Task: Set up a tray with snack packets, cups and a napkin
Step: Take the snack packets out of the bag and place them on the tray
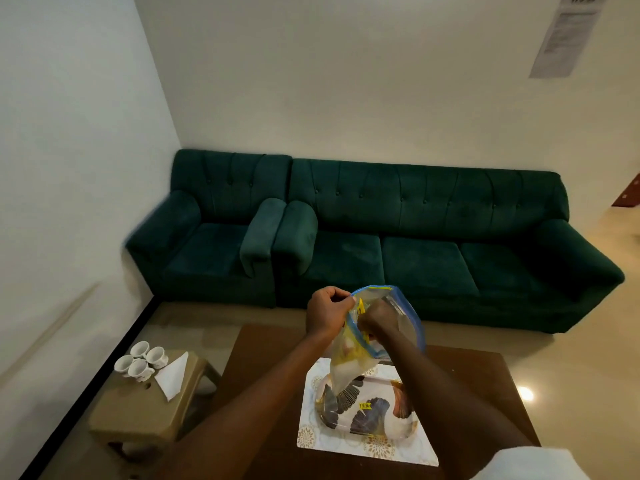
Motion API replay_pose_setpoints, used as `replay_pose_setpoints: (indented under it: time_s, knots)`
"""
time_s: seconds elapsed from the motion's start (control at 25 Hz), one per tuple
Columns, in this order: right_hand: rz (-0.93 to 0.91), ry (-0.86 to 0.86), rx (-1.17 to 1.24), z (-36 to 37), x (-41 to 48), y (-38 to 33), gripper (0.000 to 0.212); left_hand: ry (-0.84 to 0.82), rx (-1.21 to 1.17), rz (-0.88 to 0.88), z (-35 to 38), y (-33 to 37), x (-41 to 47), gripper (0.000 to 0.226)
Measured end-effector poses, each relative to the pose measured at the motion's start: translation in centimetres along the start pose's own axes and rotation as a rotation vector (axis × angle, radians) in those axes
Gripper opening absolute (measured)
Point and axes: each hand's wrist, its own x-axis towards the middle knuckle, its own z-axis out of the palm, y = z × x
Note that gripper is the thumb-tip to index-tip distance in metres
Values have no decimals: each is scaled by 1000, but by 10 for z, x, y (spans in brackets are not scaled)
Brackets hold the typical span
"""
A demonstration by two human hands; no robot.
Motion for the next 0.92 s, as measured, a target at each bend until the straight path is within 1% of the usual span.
replay_pose_setpoints:
  time_s: [0.16,0.24,0.4,0.48,0.56,0.6,0.64,0.72,0.84,0.92]
  knots:
    - [-125,48,62,-9,7,-9,21,30,44,-61,-17,-17,12,6]
    - [-160,64,151,-14,8,-10,21,64,51,-117,-27,-26,18,9]
    - [-255,138,448,-28,3,-12,7,141,62,-209,-46,-39,30,16]
    - [-258,171,653,-35,0,-14,13,193,100,-257,-58,-52,35,19]
    - [-243,194,812,-40,0,-14,9,233,104,-331,-74,-72,41,23]
    - [-251,191,852,-42,2,-13,7,241,77,-378,-82,-84,44,24]
    - [-259,188,871,-42,4,-12,9,246,29,-424,-90,-95,46,25]
    - [-254,193,872,-36,8,-6,9,290,-111,-480,-107,-117,46,26]
    - [-209,182,789,3,20,9,13,401,-318,-565,-136,-172,54,36]
    - [-127,164,771,42,33,23,18,473,-440,-697,-147,-226,48,42]
